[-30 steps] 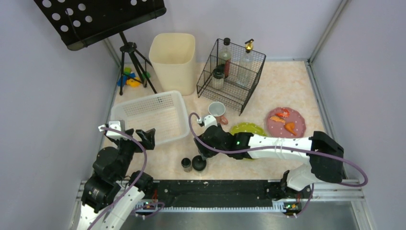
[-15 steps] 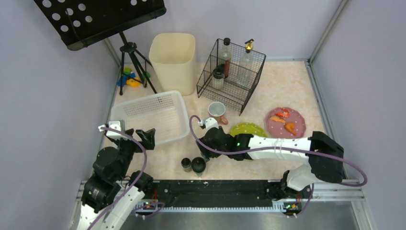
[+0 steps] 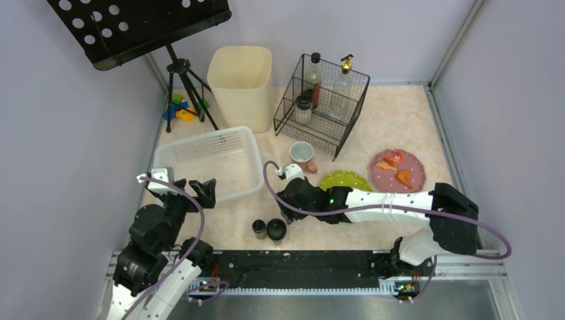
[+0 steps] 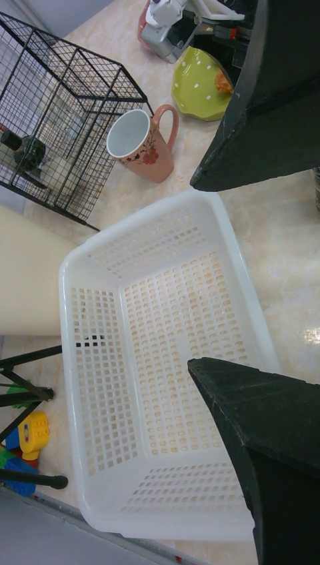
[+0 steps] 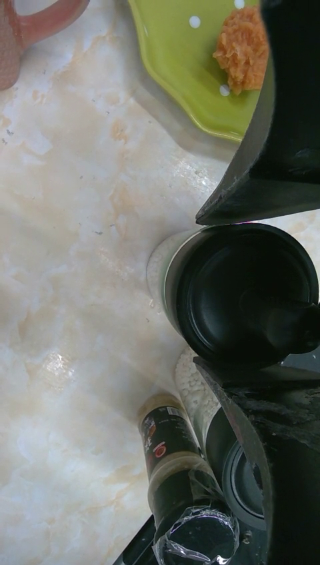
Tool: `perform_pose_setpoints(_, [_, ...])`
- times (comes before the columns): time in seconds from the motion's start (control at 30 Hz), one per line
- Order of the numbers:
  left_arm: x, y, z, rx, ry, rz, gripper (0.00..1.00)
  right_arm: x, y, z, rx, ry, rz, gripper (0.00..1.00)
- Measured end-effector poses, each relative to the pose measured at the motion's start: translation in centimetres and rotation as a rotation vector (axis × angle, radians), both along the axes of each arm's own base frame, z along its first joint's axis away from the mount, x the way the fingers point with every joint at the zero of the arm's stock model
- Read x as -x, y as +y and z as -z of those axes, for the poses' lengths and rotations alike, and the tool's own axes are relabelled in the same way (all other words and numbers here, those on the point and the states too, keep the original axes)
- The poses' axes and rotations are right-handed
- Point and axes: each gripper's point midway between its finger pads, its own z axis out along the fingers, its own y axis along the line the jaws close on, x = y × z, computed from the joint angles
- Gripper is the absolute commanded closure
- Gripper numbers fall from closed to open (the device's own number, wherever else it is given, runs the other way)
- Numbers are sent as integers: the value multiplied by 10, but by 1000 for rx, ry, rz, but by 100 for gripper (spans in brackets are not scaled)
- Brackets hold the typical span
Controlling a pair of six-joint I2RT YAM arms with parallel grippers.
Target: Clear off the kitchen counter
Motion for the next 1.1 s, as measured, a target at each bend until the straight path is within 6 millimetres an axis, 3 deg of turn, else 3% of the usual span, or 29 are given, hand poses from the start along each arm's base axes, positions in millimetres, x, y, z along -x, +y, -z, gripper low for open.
perform_pose_setpoints(0.3, [0,0,0,0,0,0,1,5,-12,-2,38,-2,3,73])
perform_pose_setpoints(0.4, [0,0,0,0,0,0,1,5,-18,-12,51,-14,6,73])
perform_pose_setpoints(0.5, [0,0,0,0,0,1,1,2,-18,-35,28,-45,5,74])
perform_pose_setpoints(0.83, [0,-1,0,0,0,4,1,-29,-16,-154,-114,-241,45,80])
perform_pose_setpoints(1.1, [0,-1,0,1,0,4,1,-105,-61,-210,-136,-351,232,81])
